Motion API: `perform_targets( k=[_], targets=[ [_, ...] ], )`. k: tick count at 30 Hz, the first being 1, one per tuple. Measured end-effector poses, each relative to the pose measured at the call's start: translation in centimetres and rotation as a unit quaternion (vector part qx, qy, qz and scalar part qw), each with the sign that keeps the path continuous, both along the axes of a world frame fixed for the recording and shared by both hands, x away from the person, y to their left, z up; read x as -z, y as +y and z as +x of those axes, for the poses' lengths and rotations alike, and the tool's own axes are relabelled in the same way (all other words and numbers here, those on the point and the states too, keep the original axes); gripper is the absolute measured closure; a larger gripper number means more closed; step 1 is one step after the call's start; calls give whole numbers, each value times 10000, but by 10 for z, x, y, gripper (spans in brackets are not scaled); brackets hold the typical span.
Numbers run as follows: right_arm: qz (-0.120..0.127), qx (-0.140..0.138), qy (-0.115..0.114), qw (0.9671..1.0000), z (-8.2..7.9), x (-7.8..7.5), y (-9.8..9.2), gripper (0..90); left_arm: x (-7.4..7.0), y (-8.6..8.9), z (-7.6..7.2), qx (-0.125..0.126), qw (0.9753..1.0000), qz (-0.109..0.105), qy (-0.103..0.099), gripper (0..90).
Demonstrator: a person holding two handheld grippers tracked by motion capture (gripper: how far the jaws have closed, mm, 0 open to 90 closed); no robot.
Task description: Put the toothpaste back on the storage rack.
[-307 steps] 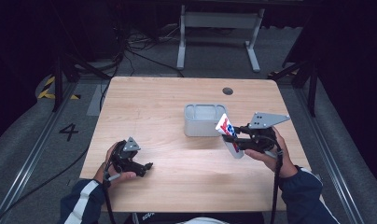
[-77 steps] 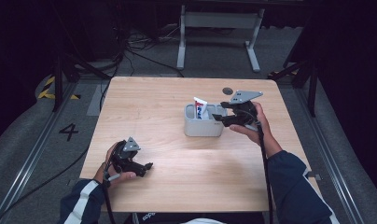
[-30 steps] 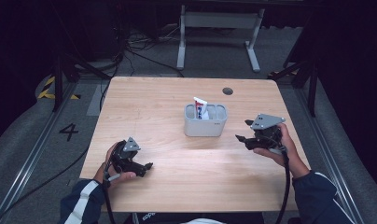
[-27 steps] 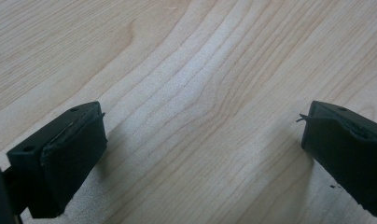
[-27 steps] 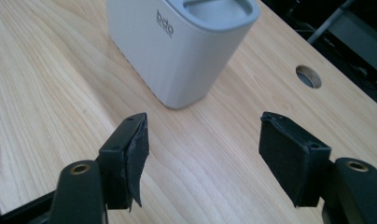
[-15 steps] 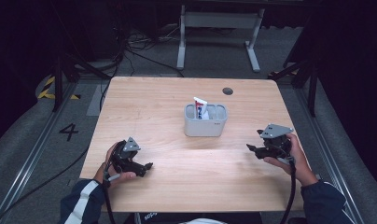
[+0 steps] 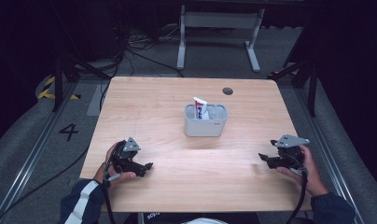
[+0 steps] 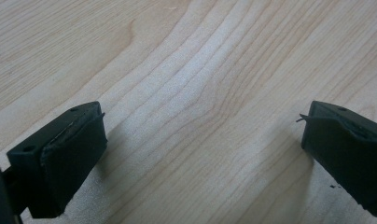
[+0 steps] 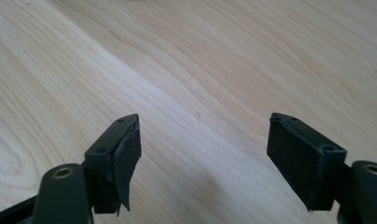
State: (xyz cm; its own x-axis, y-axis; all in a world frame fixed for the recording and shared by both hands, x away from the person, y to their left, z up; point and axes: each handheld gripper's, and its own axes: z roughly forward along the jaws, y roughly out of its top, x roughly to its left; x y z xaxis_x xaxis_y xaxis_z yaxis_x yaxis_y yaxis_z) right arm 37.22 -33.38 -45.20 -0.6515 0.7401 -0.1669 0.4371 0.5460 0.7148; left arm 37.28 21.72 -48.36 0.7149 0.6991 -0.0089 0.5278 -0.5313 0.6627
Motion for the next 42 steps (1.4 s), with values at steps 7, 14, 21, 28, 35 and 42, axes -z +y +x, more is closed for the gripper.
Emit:
perform_targets(
  k=[7, 14, 21, 28, 35, 42],
  targets=[
    [460, 323, 273, 9980, -11, 16, -26, 255, 0, 0, 0, 18, 10000, 4, 30, 1],
    [627, 485, 417, 9960, -22, 27, -38, 239, 0, 0, 1, 19, 10000, 15, 17, 1],
    [828, 617, 443, 9937, -28, 34, -46, 225, 0, 0, 1, 8, 10000, -1, 0, 1],
    [790, 638, 426, 9939, -28, 34, -46, 216, 0, 0, 0, -12, 10000, 4, 2, 2],
    [787, 690, 416, 9936, -28, 34, -45, 212, 0, -1, 1, -21, 10000, -7, 3, 1],
    [795, 705, 420, 9935, -28, 34, -45, 210, 0, -1, 1, -5, 10000, -14, 2, 2]
  ],
)
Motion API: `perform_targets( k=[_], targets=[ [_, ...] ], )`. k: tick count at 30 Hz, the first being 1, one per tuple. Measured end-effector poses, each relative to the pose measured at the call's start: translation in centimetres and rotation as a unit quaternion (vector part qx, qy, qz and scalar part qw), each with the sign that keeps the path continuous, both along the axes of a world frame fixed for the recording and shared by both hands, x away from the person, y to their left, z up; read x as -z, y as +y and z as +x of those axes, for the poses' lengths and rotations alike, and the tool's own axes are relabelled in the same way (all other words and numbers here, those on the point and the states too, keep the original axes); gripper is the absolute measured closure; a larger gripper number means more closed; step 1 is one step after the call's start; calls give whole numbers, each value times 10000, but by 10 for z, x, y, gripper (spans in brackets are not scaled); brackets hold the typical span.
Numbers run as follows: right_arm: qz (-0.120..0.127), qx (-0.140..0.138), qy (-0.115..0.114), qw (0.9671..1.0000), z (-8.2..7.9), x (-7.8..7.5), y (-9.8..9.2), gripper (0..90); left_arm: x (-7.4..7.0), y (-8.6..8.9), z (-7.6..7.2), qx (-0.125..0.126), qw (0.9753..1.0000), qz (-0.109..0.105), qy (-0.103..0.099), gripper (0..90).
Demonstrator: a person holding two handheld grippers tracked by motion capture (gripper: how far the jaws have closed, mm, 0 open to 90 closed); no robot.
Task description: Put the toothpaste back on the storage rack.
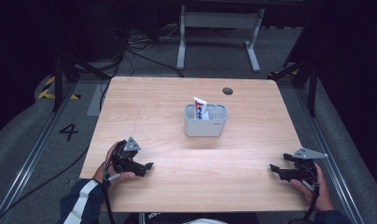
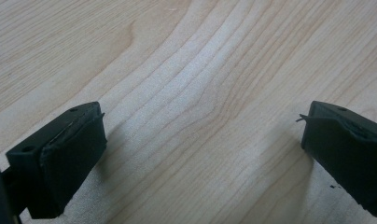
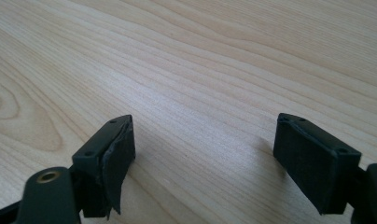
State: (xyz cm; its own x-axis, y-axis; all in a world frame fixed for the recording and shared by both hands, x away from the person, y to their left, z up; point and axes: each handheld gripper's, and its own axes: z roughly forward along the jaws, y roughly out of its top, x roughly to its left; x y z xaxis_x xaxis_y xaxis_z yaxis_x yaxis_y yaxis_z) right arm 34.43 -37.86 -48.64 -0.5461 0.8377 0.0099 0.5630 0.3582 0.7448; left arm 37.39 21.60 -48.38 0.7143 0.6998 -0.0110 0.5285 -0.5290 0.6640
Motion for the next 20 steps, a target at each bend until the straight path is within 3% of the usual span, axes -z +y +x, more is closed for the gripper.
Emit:
perform_targets(
  k=[20],
  targets=[
    [-26, 34, 15, 10000, 0, 0, 0, 191, 0, 0, 0, -26, 10000, 19, 16, 1]
  ],
)
